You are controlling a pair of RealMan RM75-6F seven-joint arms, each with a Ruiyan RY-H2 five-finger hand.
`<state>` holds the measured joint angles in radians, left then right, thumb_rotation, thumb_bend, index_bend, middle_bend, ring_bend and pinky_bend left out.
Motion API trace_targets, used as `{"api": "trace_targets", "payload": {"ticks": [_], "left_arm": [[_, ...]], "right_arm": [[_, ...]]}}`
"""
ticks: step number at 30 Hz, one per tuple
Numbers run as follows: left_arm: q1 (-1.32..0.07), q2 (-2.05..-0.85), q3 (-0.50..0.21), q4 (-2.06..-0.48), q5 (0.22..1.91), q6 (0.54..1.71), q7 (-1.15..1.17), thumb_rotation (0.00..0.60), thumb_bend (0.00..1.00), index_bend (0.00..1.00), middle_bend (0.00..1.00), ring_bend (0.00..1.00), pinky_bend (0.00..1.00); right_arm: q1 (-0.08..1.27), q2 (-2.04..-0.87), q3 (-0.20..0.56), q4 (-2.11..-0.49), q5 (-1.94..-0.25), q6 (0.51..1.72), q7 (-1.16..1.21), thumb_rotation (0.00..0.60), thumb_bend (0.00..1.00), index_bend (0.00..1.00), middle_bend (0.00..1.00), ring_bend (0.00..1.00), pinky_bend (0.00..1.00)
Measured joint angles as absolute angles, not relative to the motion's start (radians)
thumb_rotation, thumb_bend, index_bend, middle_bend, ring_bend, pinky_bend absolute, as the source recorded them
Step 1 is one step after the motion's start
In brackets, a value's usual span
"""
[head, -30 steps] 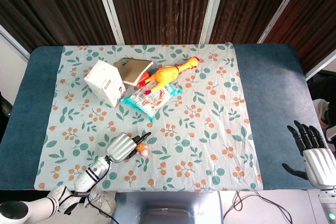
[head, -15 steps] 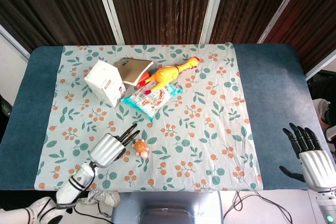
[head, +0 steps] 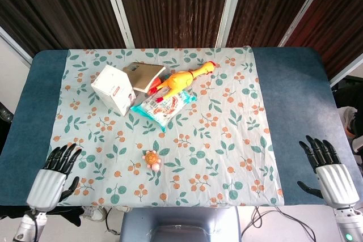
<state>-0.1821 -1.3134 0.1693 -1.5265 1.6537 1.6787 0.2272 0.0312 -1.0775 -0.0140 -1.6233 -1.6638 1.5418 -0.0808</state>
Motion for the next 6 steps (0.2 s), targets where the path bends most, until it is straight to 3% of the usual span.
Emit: {"api": "trace_targets", "payload": {"ticks": [6], "left_arm": [[-0.119,-1.325,0.159,-1.436,1.675,1.730,0.150,0.600,0.41,0.00,0.00,0.00,0.10]], "right_arm": [[0.024,-1.083,-0.017,-1.620,-1.667,1.551,-0.096,0.600,0.20,0.00,0.00,0.00,0.00]]}}
